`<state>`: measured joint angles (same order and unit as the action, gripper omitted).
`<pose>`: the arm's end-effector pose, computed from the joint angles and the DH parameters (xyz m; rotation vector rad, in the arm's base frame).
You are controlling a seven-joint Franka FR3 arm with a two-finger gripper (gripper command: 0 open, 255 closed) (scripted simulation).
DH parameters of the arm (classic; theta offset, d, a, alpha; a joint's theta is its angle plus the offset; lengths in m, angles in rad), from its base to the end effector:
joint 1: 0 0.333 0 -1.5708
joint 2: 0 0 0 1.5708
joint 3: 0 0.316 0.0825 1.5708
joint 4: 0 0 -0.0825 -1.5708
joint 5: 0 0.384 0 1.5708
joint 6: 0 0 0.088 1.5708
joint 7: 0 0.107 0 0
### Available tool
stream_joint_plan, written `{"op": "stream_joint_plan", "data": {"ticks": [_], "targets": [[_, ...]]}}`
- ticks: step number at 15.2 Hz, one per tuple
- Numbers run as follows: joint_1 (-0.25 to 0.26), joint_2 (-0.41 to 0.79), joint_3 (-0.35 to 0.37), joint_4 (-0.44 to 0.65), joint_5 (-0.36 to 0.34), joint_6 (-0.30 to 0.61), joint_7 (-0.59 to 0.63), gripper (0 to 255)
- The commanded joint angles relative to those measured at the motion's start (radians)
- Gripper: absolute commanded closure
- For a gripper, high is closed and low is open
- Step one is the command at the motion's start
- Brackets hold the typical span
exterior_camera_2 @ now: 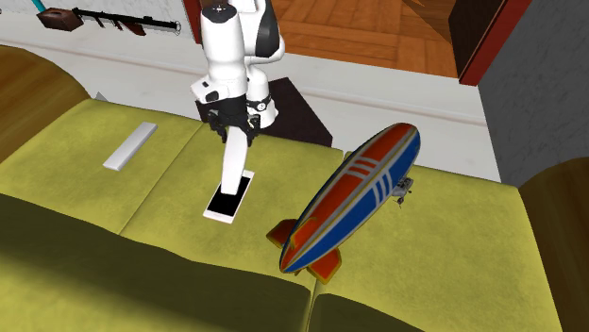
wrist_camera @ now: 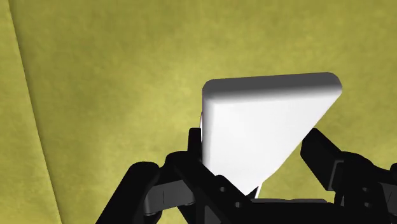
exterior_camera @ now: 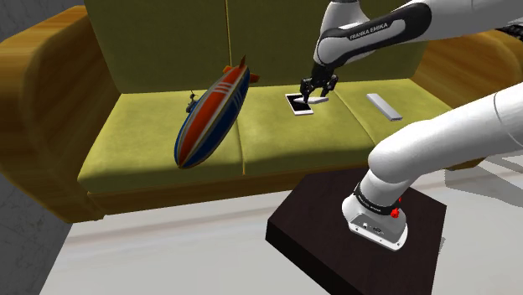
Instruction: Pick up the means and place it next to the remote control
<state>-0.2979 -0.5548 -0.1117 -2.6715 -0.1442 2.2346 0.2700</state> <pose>0.3429 -0.1523 0.4191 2.9397 -0.8838 0.1741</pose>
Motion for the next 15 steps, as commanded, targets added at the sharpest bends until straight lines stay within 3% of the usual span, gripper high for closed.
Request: {"op": "stream_joint_plan", "data": {"ticks": [1,8,15], "targets": [[-0.027,-0.052,-0.035,-0.037,-0.021,-0.011,-0.046,255],[-0.145,-0.217,-0.166,-0.127,-0.115,-0.072,-0.213,255],[-0.282,-0.313,-0.316,-0.148,-0.222,-0.128,-0.404,255]]}}
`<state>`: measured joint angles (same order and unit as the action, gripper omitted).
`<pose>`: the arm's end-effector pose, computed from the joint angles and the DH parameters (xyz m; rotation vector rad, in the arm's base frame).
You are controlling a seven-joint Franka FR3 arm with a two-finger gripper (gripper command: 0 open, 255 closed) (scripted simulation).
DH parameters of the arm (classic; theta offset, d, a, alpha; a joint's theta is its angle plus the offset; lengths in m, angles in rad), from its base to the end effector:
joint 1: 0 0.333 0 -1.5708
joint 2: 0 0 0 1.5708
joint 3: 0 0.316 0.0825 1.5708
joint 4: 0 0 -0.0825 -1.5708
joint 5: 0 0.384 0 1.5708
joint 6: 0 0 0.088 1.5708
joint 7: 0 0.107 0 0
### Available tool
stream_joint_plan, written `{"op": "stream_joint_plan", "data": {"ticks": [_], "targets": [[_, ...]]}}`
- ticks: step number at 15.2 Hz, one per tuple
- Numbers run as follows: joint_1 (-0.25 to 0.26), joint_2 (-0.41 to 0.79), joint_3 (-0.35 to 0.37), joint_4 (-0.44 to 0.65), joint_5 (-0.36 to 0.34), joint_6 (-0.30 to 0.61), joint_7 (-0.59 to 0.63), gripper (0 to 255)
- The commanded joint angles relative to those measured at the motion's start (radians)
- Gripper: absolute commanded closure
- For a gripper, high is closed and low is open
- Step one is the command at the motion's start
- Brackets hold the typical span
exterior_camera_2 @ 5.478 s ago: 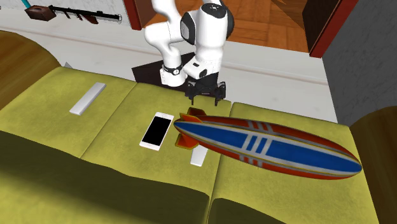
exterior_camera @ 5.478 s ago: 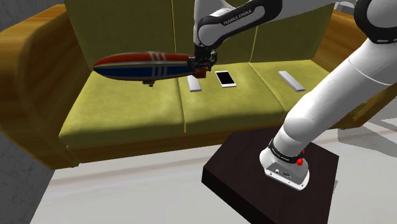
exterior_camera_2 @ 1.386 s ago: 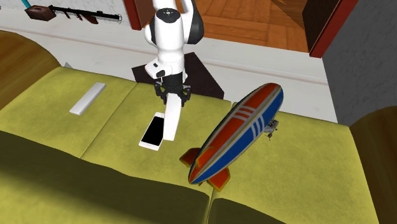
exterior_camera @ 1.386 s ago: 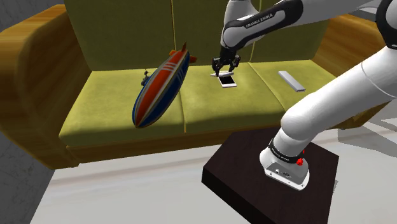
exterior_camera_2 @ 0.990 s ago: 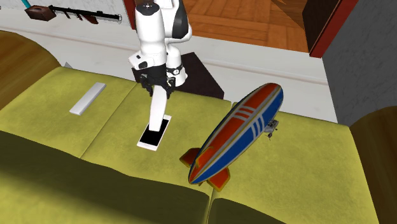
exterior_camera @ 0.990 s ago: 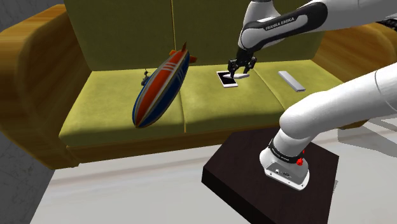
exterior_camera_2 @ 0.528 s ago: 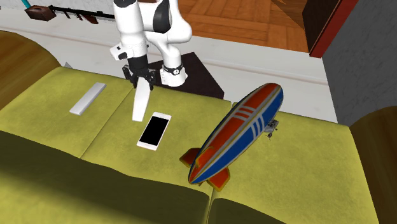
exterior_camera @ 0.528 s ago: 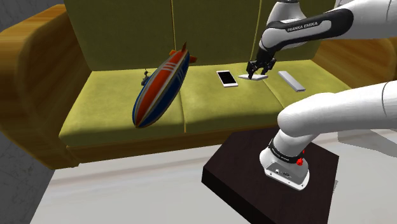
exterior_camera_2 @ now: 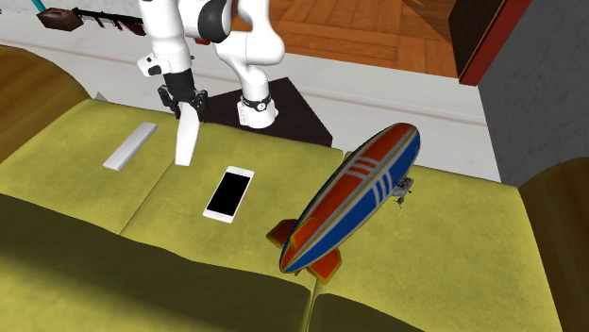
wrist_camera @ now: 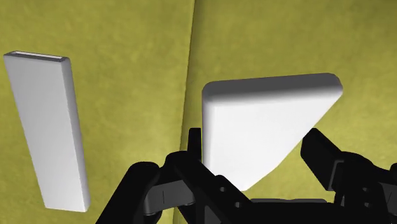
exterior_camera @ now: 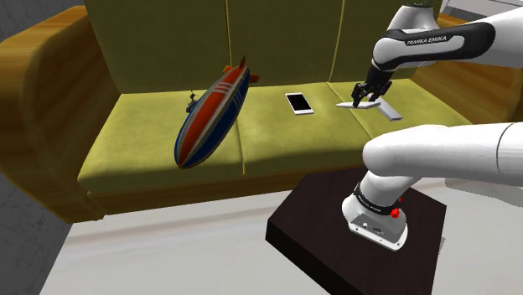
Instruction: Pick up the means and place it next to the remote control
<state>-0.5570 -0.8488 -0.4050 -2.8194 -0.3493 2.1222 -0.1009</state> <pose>0.1781 -0.2593 0.4185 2.9402 -0.8840 0.1750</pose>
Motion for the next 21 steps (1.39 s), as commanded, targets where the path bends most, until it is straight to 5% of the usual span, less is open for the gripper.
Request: {"op": "stream_joint_plan", "data": {"ticks": [1,4,18,21], "targets": [[-0.041,-0.025,-0.046,0.002,-0.033,-0.021,-0.061,255],[-0.083,-0.033,-0.105,0.016,-0.071,-0.034,-0.132,255],[-0.101,0.106,-0.197,-0.11,-0.154,0.228,-0.123,255],[-0.101,0.106,-0.197,-0.11,-0.154,0.228,-0.123,255]]}}
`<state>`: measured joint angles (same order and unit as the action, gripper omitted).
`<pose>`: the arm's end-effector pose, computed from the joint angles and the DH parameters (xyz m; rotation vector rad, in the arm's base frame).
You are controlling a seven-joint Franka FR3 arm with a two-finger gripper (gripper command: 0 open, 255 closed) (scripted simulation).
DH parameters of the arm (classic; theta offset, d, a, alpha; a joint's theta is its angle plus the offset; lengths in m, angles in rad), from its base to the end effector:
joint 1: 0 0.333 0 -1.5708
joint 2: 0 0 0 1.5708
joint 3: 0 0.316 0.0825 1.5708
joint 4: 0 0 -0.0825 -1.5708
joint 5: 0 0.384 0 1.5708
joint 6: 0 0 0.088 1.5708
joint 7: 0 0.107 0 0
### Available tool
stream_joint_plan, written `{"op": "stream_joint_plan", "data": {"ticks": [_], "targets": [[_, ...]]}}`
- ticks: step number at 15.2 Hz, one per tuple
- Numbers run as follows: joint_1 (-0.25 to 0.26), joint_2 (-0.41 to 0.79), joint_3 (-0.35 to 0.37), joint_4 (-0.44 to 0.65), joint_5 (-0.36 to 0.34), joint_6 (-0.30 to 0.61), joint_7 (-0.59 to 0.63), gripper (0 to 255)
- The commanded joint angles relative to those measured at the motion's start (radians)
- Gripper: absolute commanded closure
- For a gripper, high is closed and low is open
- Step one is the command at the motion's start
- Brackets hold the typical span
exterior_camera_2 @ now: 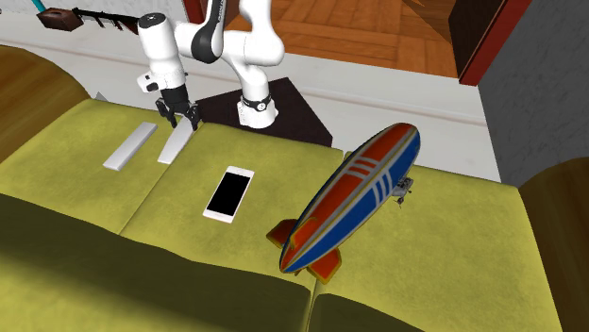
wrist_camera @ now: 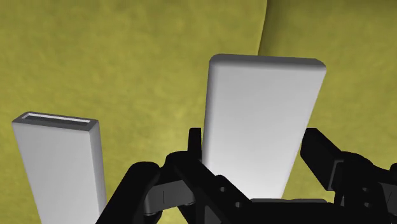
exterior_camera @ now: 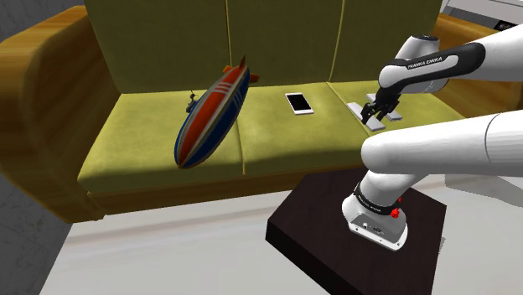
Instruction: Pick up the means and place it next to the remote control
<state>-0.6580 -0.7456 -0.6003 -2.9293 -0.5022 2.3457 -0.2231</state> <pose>0.1253 -0.2901 0.3442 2.9411 -0.8818 0.1740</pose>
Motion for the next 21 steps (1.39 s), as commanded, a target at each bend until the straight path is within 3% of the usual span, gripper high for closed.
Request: {"op": "stream_joint_plan", "data": {"ticks": [1,5,6,11,15,21], "targets": [[0.0,0.003,-0.002,-0.001,-0.001,0.004,-0.001,255],[0.0,0.003,-0.002,-0.001,-0.001,0.004,-0.001,255],[0.0,0.003,-0.002,0.0,-0.001,0.004,-0.001,0],[0.0,0.003,-0.002,-0.001,-0.001,0.004,-0.001,0],[-0.005,-0.127,0.064,0.06,0.05,-0.186,-0.01,0],[-0.005,-0.127,0.064,0.06,0.05,-0.186,-0.01,0]]}}
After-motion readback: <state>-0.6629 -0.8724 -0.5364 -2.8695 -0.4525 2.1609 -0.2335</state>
